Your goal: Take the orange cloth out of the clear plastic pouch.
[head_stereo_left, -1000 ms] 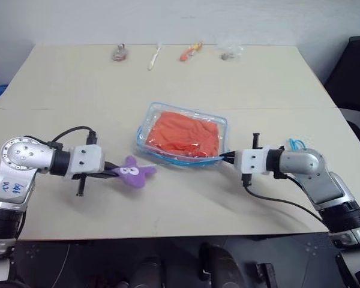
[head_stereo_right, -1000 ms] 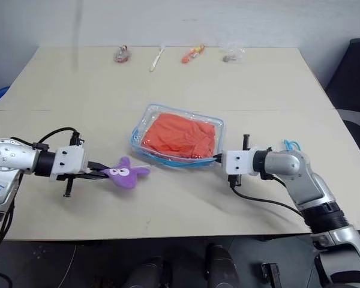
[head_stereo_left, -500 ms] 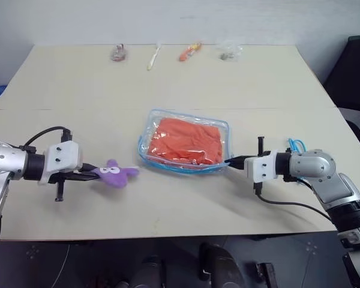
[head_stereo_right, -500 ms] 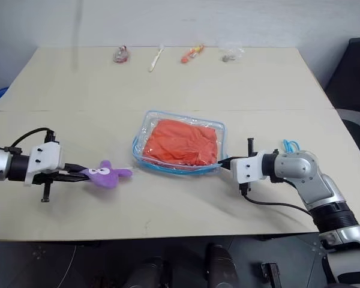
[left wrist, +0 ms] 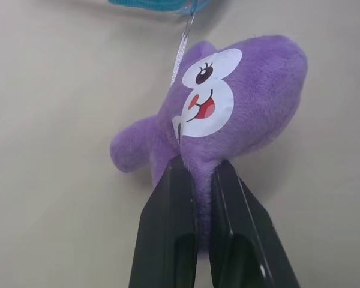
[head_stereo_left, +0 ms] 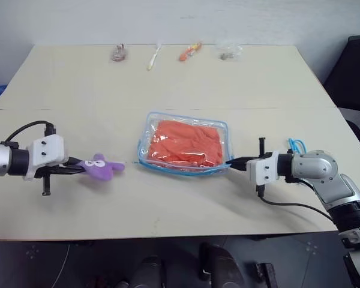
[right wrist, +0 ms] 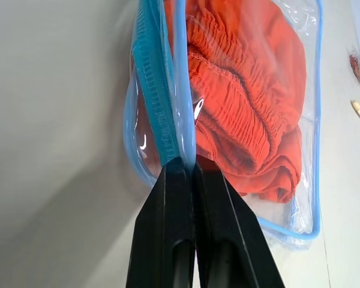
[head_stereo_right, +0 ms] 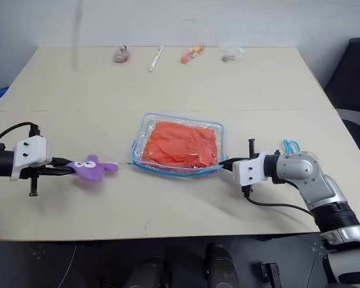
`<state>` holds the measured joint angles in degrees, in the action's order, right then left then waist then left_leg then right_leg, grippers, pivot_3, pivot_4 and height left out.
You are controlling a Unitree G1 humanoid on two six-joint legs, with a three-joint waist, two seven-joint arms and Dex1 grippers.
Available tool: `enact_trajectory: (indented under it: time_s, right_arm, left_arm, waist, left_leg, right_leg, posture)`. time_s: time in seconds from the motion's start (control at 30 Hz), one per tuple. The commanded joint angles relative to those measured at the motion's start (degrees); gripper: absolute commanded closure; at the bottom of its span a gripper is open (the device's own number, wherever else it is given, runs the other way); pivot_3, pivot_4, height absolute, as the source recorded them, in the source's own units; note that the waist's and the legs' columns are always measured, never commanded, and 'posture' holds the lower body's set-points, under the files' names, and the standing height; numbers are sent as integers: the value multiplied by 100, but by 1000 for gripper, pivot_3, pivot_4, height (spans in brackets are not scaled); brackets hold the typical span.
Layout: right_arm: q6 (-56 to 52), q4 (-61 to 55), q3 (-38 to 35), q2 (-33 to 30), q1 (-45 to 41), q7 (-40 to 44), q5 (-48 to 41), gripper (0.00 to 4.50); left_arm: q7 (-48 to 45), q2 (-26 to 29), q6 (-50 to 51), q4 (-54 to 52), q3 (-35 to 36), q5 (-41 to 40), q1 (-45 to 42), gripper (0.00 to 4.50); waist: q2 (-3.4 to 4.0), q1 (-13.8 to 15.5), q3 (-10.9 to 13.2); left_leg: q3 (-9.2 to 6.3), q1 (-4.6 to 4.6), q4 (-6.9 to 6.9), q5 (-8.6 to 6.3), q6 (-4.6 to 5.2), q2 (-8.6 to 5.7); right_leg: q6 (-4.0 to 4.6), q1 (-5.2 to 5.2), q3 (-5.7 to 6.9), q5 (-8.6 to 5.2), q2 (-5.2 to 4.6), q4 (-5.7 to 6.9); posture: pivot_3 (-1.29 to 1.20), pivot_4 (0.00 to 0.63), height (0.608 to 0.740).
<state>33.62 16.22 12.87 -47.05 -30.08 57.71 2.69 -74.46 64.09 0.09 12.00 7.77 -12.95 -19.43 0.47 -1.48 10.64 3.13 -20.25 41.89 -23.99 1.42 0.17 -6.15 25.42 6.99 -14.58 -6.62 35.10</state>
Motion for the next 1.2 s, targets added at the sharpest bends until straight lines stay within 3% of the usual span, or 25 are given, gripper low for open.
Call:
enact_trajectory:
  time_s: [0.03,0.1,0.4,0.43,0.57,0.7,0.87,1.0,1.2]
  right_arm:
    - [-130,-89,-285,-161,6,77,-236,4017]
    - [-142,-102,-298,-156,4,66,-229,3486]
    - [-260,-351,-445,-187,192,51,-252,281]
    - [-330,-455,-482,-218,278,47,-257,56]
    - [-865,-1184,-689,-469,782,151,-553,56]
    - [-2166,-2315,-1163,-729,1351,214,-1307,56]
    - [-4737,-4169,-1969,-878,1996,-284,-2882,56]
    - [-6013,-5202,-2101,-580,2109,-1199,-3363,56]
    - [-7199,-6271,-2536,-377,2233,-1979,-4504,56]
  left_arm:
    - [17,51,111,-93,26,11,6,3589]
    - [-3,56,97,-127,32,23,45,2968]
    - [-195,158,395,-374,261,-242,275,101]
    - [-273,198,541,-506,348,-361,386,1]
    - [-707,484,991,-1078,878,-765,1092,1]
    - [-1020,750,1486,-1346,1494,-1118,1548,1]
    - [-945,884,2811,-1570,1062,-2065,91,1]
    - [-950,324,2556,-1765,-72,-1686,-1083,1]
    - [-276,-1469,603,-338,-1687,178,-2653,1]
  waist:
    - [0,0,0]
    - [0,-2,0]
    - [0,-1,0]
    - [0,1,0]
    - [1,2,1]
    - [2,27,1]
    - [0,235,1]
    - [3,312,-1]
    - [-8,334,-3]
  left_leg:
    - [0,0,0,0,0,0]
    - [0,0,0,0,0,0]
    - [0,0,0,0,0,3]
    - [0,0,0,0,0,7]
    - [2,-1,0,0,0,29]
    - [3,1,1,0,0,32]
    - [-3,0,17,-1,0,32]
    - [1,7,15,-4,4,-2]
    - [4,6,22,-3,4,-24]
  right_leg:
    - [0,0,0,0,0,0]
    - [0,0,0,0,0,0]
    - [0,0,0,0,0,0]
    - [0,0,0,0,0,0]
    - [0,0,-2,0,1,-1]
    - [1,0,-3,0,3,-1]
    - [1,-3,-3,0,3,13]
    - [2,-5,-15,0,-3,15]
    - [1,-7,-13,1,0,22]
  posture:
    - [0,150,740]
    - [0,150,740]
    - [0,150,740]
    - [0,150,740]
    - [0,150,740]
    - [0,150,740]
    - [0,150,740]
    - [0,150,740]
    - [0,150,740]
